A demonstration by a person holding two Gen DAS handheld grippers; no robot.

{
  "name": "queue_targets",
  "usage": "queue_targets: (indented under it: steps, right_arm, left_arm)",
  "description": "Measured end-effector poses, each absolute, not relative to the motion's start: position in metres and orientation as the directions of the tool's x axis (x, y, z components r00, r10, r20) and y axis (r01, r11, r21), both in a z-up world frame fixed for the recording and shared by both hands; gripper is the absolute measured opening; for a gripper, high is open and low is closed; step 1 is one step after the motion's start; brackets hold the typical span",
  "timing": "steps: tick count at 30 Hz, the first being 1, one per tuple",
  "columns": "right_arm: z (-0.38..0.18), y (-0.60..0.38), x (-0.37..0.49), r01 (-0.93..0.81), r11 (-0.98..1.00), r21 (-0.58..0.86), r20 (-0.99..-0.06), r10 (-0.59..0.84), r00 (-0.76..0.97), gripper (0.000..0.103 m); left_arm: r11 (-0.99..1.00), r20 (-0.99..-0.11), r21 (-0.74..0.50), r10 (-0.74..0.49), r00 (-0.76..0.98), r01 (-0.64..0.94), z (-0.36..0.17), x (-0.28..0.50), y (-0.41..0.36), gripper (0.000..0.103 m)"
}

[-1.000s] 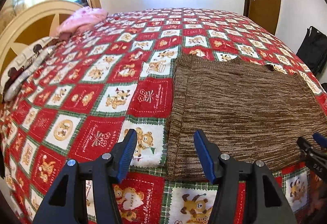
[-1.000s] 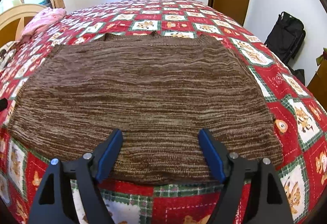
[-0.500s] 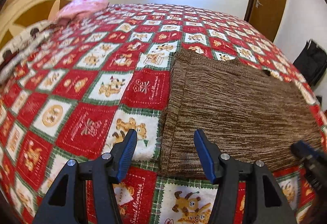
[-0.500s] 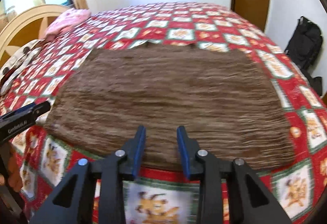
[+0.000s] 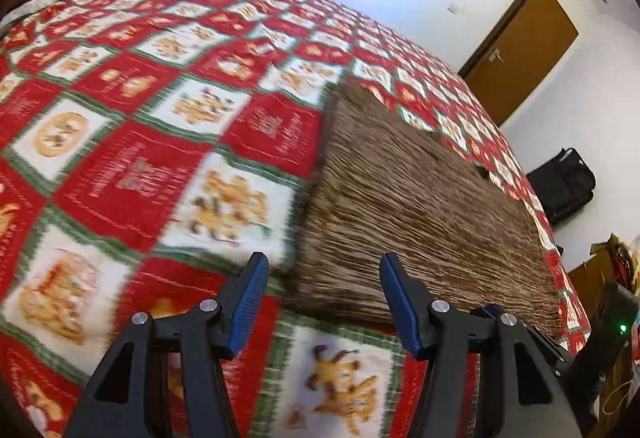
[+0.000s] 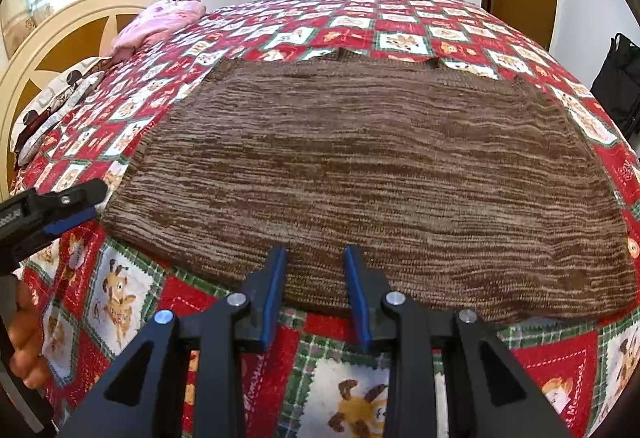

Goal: Fold small clothes
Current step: 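Grasp the folded sweater edge with the left gripper while the right gripper grasps it too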

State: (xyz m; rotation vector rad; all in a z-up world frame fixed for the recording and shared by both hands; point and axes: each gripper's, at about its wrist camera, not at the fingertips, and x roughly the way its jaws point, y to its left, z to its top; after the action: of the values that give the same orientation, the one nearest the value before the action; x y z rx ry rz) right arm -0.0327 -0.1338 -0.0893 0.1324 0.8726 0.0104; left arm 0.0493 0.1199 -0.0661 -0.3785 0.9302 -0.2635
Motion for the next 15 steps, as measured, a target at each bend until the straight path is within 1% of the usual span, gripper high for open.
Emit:
queue_targets:
  steps: [3,4,12,15]
  right_arm:
    - [-0.089,-0.133,-0.034,0.044,0.992,0.117,-0.762,0.061,0.644,0.034]
    - [-0.09,-0.133,-0.034,0.045,0.992,0.12,-0.762,0.063,0.644,0.034]
    - [-0.09,-0.132,-0.035,0.046,0.991,0.126,-0.763,0.067,0.642,0.035]
    - [-0.09,-0.132,-0.035,0.05,0.99,0.132,-0.763,0.07,0.642,0.035]
  left_arm:
    - [0.884,-0.736,-0.467,-0.402,0.545,0.022,-0.076,0.057,0.115,0.059]
    - [0.879,-0.724,-0.477,-0.402,0.561,0.014,-0.075,0.056,0.114,0.059]
    - [0.867,-0.703,-0.497,-0.417,0.576,0.02,-0.078,0.039,0.109,0.059]
    - [0.837,-0.693,-0.546,-0.441,0.57,-0.017,-0.081,0.044,0.115,0.059]
